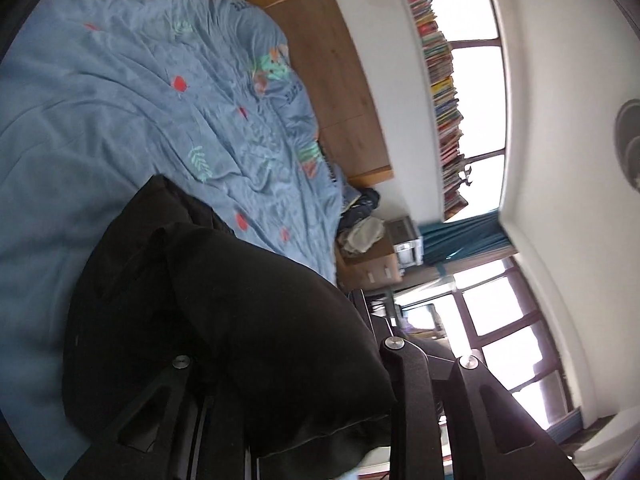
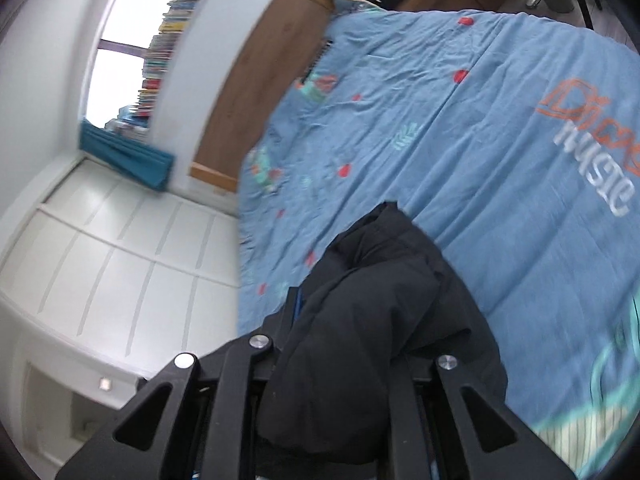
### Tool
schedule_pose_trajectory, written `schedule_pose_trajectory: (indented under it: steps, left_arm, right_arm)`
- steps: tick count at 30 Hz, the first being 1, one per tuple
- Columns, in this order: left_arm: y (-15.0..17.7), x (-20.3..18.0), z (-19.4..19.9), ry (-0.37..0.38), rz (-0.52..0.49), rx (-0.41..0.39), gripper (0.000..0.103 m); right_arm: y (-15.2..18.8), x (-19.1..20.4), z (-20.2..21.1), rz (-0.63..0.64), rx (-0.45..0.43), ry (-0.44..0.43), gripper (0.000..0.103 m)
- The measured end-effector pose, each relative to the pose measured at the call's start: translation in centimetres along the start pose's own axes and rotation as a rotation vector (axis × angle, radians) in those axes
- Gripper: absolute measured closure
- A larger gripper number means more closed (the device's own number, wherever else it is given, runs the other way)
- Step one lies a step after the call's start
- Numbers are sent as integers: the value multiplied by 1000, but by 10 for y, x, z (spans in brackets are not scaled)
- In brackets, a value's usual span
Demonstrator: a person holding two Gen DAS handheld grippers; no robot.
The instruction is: Fold large clothes
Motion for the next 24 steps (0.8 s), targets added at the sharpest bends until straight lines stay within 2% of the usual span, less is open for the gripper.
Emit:
schedule_pose_trajectory:
  steps: [5,7,11,13,21,23,24]
  left_arm:
    - [-34,40,-50,-91,57,13,76]
    - [-39,54,-61,-125,75,23,72]
    - [-42,91,-85,-197,137,66,68]
    - [-41,107,-96,-205,175,100,68]
    - [-44,127,-113,-251,265,153,66]
    - [-43,123,-109,-249,271,166,62]
    - [-44,119,-106,-241,273,167,57]
  right_arm:
    - [-35,-20,-72,-52,11,101,87]
    - [-44,-31,-94,-70,13,141,87]
    - [-48,-53,-131,-99,35,219,87]
    - [-45,-66,-151,-100,68,268,87]
    - [-42,-84,-187,-110,152,354,84]
    - [-42,-88,-188,-149,152,340,80]
    - [-43,-89,-187,-168,152,326,75]
Point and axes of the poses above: each gripper's, at about its wrist camera, not at the fingertips, and z roughly against the way its jaws point, x to its left, y to its underside, the point moved 5 cm from there along -z, roughly the way its jaws point, and after that the axes turned 1 degree about y, right-handed, at the moved point
